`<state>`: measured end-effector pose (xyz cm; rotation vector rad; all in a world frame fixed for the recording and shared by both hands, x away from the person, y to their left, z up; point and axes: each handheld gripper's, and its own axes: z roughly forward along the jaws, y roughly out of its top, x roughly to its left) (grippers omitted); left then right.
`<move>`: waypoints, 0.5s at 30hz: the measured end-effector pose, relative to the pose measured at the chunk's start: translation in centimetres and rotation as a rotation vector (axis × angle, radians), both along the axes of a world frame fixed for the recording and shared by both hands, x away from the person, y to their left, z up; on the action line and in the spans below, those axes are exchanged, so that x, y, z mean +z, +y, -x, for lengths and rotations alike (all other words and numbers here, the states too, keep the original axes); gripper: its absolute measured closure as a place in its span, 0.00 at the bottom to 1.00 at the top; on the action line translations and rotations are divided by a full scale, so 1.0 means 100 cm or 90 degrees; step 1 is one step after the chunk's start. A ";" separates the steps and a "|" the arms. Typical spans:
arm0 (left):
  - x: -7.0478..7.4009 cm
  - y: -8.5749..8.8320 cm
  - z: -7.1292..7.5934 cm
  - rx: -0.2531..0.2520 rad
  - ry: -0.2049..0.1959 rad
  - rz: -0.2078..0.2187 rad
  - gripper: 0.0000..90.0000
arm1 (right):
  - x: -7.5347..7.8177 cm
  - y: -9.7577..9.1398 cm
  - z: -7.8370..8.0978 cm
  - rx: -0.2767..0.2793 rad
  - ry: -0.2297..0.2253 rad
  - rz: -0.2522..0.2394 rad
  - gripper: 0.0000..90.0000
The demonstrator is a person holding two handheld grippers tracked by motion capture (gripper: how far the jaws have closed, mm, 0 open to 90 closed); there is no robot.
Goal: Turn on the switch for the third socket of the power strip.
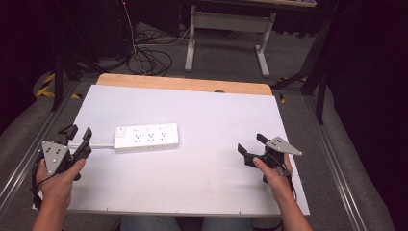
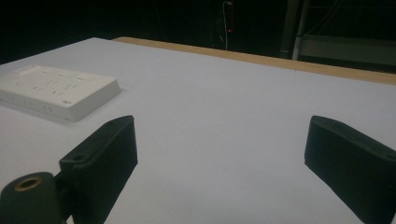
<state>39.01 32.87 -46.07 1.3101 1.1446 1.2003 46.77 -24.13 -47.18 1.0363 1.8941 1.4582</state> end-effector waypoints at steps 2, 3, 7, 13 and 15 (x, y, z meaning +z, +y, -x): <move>0.000 0.001 0.000 -0.001 -0.002 -0.001 0.71 | 0.000 0.000 0.000 0.000 0.000 0.000 0.11; 0.000 0.002 0.000 -0.001 -0.003 -0.005 0.71 | 0.000 0.000 0.000 0.000 0.000 0.000 0.11; 0.000 0.002 0.000 -0.002 -0.002 -0.014 0.76 | 0.000 0.000 0.000 0.000 -0.001 0.000 0.11; 0.000 0.004 0.000 -0.003 -0.001 -0.021 0.85 | 0.000 -0.001 0.000 -0.001 -0.002 -0.001 0.11; 0.000 0.005 0.000 -0.002 0.008 -0.022 0.87 | 0.000 -0.001 0.000 -0.001 -0.002 -0.002 0.11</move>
